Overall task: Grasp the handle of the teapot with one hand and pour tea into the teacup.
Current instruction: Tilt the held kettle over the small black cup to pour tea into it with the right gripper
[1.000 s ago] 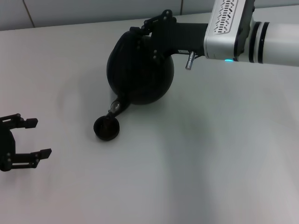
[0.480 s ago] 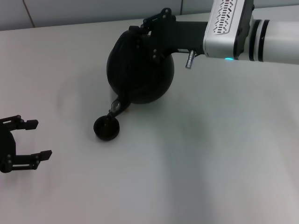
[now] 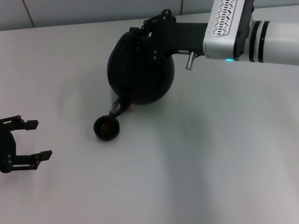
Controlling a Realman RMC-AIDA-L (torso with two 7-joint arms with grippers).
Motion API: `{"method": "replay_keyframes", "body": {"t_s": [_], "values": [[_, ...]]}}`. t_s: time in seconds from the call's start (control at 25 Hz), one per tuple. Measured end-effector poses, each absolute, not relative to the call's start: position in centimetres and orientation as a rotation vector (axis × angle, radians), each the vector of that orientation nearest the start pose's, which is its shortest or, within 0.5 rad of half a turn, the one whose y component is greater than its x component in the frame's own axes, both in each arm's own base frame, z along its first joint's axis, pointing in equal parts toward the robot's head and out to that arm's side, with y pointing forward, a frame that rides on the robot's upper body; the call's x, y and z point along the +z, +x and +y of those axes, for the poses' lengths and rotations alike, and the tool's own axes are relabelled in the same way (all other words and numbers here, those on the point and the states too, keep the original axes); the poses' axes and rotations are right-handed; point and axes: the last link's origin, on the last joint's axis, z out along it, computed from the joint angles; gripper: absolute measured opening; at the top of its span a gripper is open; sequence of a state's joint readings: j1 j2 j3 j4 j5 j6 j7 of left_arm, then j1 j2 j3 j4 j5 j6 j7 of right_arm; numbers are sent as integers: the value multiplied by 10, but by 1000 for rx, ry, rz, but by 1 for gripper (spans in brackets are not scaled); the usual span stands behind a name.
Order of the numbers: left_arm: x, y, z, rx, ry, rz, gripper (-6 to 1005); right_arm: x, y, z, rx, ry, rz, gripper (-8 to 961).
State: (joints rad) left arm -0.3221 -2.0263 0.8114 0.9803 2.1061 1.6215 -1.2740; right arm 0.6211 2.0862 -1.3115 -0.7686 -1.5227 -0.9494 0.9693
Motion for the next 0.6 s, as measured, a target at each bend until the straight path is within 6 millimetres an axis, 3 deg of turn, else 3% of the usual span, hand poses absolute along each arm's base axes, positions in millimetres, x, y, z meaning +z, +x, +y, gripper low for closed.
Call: {"method": "replay_keyframes", "body": {"t_s": [0.52,0.6], "values": [[49,-309,290,-245,-2793,-323,847,-40,170,405,447,-2514,-198,137],[49,-309,290,-246,-2793,-324,847,-39,175,405,464,-2513,-132,137]]}}
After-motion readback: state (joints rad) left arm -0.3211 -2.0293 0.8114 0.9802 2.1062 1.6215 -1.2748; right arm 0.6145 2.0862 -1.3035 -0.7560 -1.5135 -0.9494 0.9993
